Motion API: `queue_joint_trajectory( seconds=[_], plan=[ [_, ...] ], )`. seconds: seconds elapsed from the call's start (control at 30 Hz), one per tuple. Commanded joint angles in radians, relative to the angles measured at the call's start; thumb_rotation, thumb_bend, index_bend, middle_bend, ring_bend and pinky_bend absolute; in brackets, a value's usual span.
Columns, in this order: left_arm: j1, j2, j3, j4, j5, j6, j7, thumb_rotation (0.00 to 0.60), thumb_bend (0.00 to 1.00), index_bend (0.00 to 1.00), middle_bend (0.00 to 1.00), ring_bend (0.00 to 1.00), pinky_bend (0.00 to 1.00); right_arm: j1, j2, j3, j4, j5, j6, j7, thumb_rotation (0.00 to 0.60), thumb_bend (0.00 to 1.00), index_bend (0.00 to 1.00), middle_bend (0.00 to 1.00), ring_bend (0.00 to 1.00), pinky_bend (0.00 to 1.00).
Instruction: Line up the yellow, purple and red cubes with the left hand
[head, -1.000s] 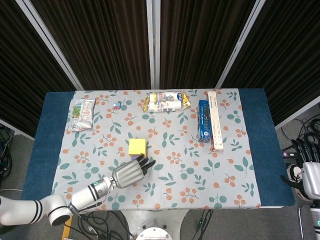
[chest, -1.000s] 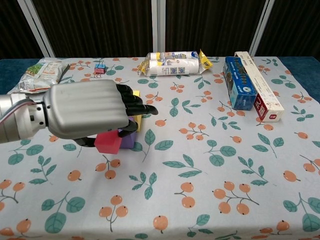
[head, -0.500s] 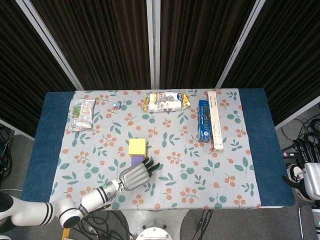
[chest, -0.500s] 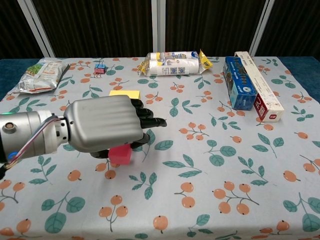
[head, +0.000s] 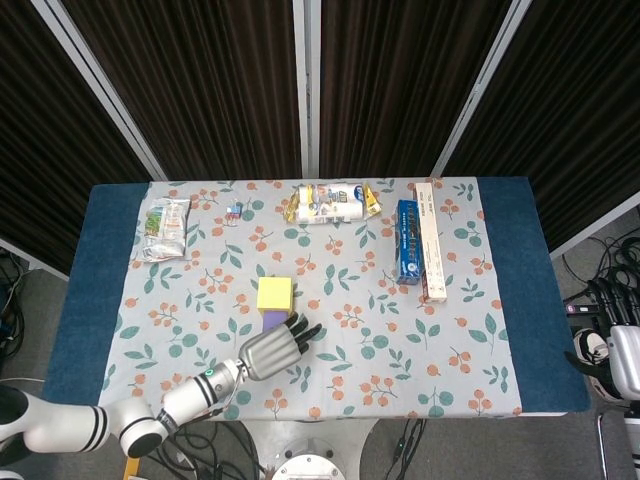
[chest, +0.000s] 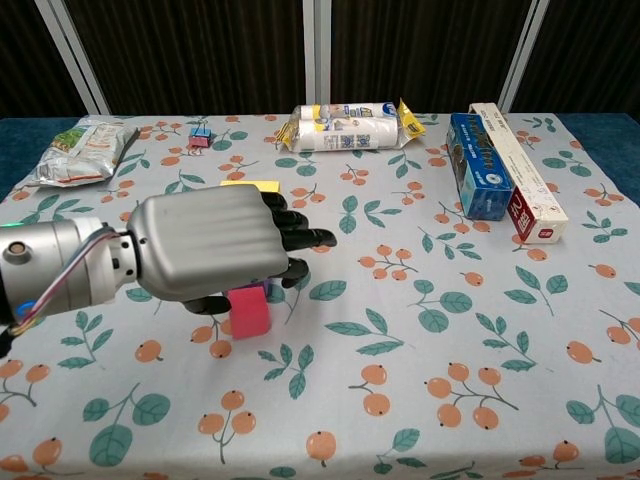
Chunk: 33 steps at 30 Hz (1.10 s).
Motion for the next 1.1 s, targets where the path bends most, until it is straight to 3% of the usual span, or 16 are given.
queue_joint_trajectory(
  seconds=[0.03,0.23,0.37,0.57,0.73,1.1],
  plan=[
    [0.019,0.033,0.007,-0.023,0.045,0.053,-0.066,0.600,0.25,0.42,0.18,0.20,0.26,0.001,-0.001,0.000,0.001,-0.003,0.000,0.002,0.600,0.00,0.00,0.04,0.00,0.02],
    [0.057,0.057,0.010,0.007,0.170,0.206,-0.256,0.600,0.14,0.38,0.18,0.20,0.26,0.003,-0.004,-0.001,0.004,-0.007,-0.001,0.006,0.600,0.00,0.00,0.04,0.00,0.02],
    [0.066,0.014,0.015,0.071,0.243,0.275,-0.391,0.600,0.04,0.34,0.17,0.20,0.26,0.004,-0.006,-0.001,0.005,-0.014,0.002,0.007,0.600,0.00,0.00,0.04,0.00,0.02],
    [0.040,-0.063,0.002,0.137,0.270,0.249,-0.427,0.600,0.00,0.28,0.15,0.17,0.21,-0.006,0.000,-0.002,0.003,-0.014,0.016,0.009,0.600,0.00,0.00,0.04,0.00,0.02],
    [0.017,-0.108,-0.002,0.178,0.277,0.206,-0.430,0.600,0.00,0.20,0.07,0.12,0.14,-0.016,0.004,-0.004,0.004,-0.007,0.024,0.015,0.600,0.00,0.00,0.03,0.00,0.02],
    [0.020,-0.169,0.019,0.269,0.276,0.168,-0.410,0.600,0.00,0.16,0.02,0.09,0.12,-0.021,0.001,-0.004,0.012,-0.004,0.025,0.023,0.600,0.00,0.00,0.03,0.00,0.02]
  ],
)
